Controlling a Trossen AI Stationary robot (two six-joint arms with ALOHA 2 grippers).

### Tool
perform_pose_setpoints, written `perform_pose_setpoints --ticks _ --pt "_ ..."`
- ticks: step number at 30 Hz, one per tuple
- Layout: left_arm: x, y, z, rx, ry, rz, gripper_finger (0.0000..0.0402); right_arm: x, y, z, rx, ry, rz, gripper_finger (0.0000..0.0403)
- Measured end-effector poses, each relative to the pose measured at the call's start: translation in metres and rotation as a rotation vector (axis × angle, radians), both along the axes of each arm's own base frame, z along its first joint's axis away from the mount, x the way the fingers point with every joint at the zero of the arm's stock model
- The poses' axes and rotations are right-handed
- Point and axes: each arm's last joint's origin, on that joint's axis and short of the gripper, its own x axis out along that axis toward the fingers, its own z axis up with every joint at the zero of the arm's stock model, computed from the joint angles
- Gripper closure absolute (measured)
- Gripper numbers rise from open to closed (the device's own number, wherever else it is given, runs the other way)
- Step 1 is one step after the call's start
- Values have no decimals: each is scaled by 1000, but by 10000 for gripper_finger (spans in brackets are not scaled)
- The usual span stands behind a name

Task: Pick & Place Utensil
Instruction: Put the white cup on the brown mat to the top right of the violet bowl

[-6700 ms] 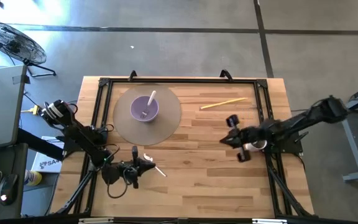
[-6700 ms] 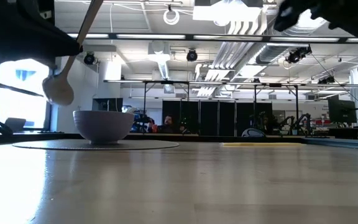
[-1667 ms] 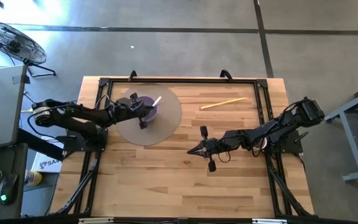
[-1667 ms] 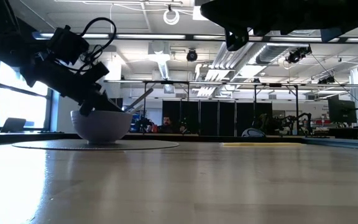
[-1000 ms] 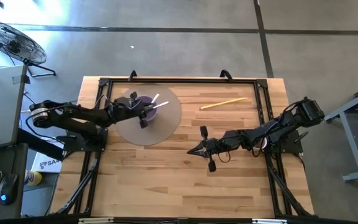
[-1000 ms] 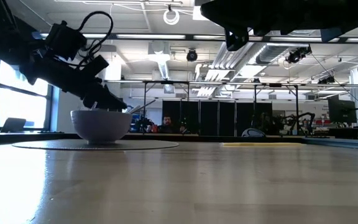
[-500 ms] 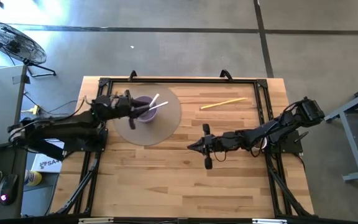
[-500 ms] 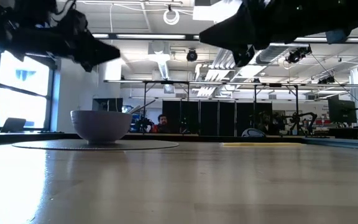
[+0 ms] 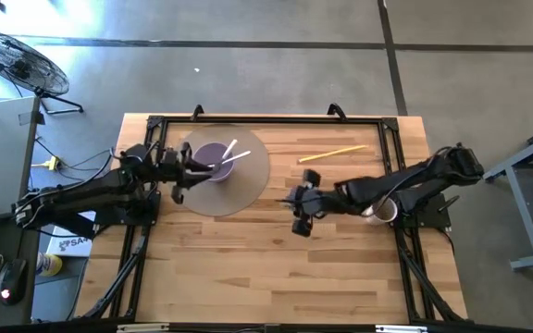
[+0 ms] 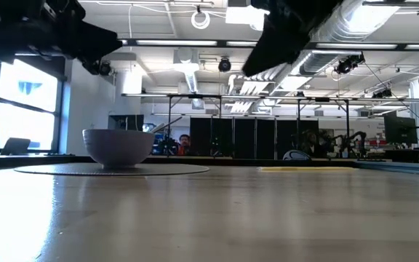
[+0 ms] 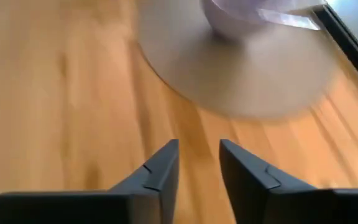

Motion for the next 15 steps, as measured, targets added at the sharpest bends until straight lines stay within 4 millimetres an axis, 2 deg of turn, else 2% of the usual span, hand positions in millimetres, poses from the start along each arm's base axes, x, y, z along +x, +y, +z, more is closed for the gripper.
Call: perform_pose_setpoints --ticks 6,11,15 --pt "1 0 -9 -38 84 1 296 -15 -21 29 94 245 -172 215" --pt "0 0 -14 -63 138 2 296 -23 -31 28 172 338 -236 147" --pt "0 0 -14 -71 134 -3 296 -30 -42 24 247 420 -287 108"
